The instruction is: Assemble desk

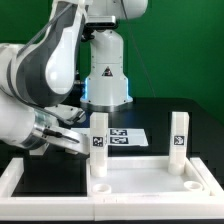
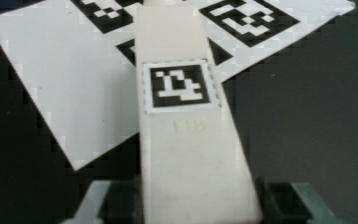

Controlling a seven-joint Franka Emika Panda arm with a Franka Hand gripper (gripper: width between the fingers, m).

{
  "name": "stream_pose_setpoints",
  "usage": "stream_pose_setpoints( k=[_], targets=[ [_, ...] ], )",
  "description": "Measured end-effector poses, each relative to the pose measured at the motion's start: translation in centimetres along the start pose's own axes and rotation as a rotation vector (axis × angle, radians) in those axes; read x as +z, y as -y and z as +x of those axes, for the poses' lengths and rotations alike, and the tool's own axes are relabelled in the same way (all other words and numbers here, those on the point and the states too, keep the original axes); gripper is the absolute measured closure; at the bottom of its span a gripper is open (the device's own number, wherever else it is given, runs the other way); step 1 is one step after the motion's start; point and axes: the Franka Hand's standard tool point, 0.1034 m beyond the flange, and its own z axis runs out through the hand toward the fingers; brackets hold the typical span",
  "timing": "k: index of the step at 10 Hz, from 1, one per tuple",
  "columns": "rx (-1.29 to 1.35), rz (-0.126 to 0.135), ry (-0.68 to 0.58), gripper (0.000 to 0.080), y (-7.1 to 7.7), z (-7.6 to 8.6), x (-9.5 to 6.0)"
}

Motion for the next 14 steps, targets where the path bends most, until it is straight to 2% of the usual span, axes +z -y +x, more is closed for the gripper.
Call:
stream_pose_setpoints(
  k=[2,3,4,5,7,8,9,11,12,14],
  targets=[
    [-0.037,0.031,-0.041,0.0505,1.1,-4.1,-3.2],
    [-0.035,0.036,-0.059,0.0505,1.3,-4.4,-3.4],
    [-0.035,0.028,-0.111,0.0505,1.5,-3.1,-3.3],
    [-0.044,0.024,-0.189,0.0505,1.9,-2.5,-3.7],
    [-0.06,0.025,-0.345,0.0505,2.5,-2.7,-4.1],
    [-0.02,0.039,-0.38,0.0505,4.1,-4.9,-3.8],
    [0.008,0.054,-0.421,0.0505,6.7,-7.9,-3.7],
    [0.083,0.088,-0.525,0.0505,12.4,-12.1,-4.3],
    [0.062,0.087,-0.58,0.0505,14.0,-12.3,-4.6],
    [0.069,0.104,-0.707,0.0505,13.7,-11.3,-4.8]
  ],
)
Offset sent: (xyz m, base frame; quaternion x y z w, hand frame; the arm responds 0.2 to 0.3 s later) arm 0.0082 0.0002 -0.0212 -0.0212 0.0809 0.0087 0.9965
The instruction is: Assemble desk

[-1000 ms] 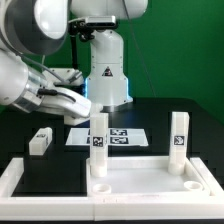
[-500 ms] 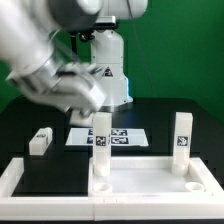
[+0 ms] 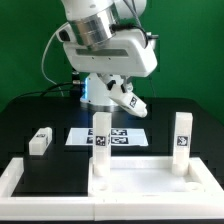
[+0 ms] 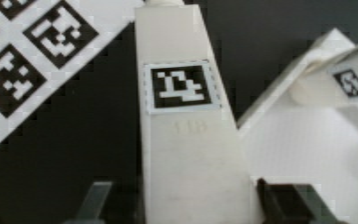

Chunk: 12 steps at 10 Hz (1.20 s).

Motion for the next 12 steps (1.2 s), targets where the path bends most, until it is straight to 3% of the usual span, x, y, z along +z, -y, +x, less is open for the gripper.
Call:
stream_pose_setpoints(
  k=[1,2,3,4,5,6,8,9,10,11,12],
  targets=[
    [-0.017,0.012,-0.083,0.0505,0.6,-0.1,0.0],
    [-0.037,0.002,-0.143,0.0505,1.0,-0.1,-0.1],
    [-0.081,-0.026,-0.214,0.0505,2.5,0.8,-1.2],
    [-0.113,-0.002,-0.312,0.0505,4.5,1.6,-2.9],
    [-0.16,0.004,-0.394,0.0505,6.2,2.4,-4.3],
    [-0.217,0.022,-0.492,0.0505,7.5,2.9,-5.0],
    [-0.203,0.077,-0.566,0.0505,7.4,2.3,-4.3],
    [-0.21,0.086,-0.58,0.0505,7.7,2.0,-3.9],
    [-0.212,0.085,-0.579,0.0505,7.7,2.0,-3.8],
    [-0.26,0.059,-0.588,0.0505,8.3,2.0,-3.7],
    [-0.382,0.013,-0.623,0.0505,10.3,1.9,-3.5]
  ],
)
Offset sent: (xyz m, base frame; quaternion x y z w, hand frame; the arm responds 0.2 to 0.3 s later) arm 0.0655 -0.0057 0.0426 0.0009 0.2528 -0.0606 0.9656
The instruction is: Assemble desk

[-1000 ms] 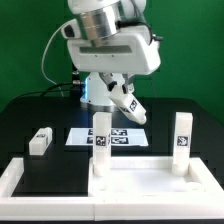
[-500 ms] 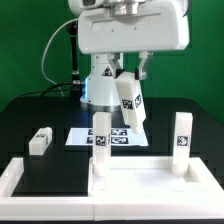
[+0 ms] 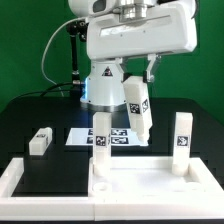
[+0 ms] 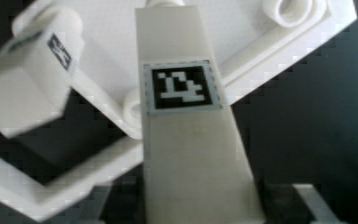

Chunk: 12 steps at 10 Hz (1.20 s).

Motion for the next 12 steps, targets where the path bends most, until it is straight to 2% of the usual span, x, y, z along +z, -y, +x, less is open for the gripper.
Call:
stream_pose_setpoints(
  k=[1,3,5,7,8,9,11,12],
  targets=[
    [-0.108,0.024,-0.038,0.0505,1.6,0.7,0.4],
    [-0.093,0.043,-0.027,0.0505,3.7,-0.4,0.1],
    [-0.095,0.048,-0.018,0.0505,3.3,-0.3,0.4],
    [-0.09,0.056,-0.023,0.0505,3.8,-0.5,0.5],
    [-0.107,0.095,-0.09,0.0505,5.9,-0.7,0.8],
    [-0.123,0.128,-0.125,0.0505,7.4,-1.1,1.2],
    [-0.118,0.183,-0.193,0.0505,8.8,-1.5,1.7],
    [-0.127,0.175,-0.184,0.0505,8.6,-1.6,2.0]
  ],
)
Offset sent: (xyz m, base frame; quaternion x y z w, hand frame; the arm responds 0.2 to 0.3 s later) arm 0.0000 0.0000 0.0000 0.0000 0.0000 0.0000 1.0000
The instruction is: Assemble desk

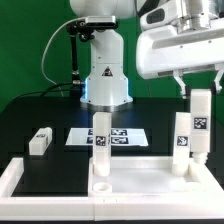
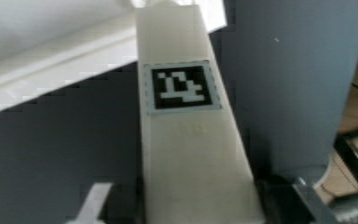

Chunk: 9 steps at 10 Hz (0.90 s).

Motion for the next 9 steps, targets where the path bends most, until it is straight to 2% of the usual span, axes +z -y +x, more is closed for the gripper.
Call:
stream_pose_setpoints(
  k=[3,4,6,8,9],
  targets=[
    [-0.024,-0.001,0.0,0.0505,-0.2,0.0,0.2],
    [-0.084,-0.01,-0.001,0.0505,-0.5,-0.3,0.9],
    [-0.145,-0.014,-0.006,0.0505,0.0,0.3,1.3],
    [-0.151,-0.028,0.002,0.0505,-0.7,-0.1,2.1],
    [-0.149,-0.028,0.008,0.0505,-0.5,-0.5,2.3]
  ],
)
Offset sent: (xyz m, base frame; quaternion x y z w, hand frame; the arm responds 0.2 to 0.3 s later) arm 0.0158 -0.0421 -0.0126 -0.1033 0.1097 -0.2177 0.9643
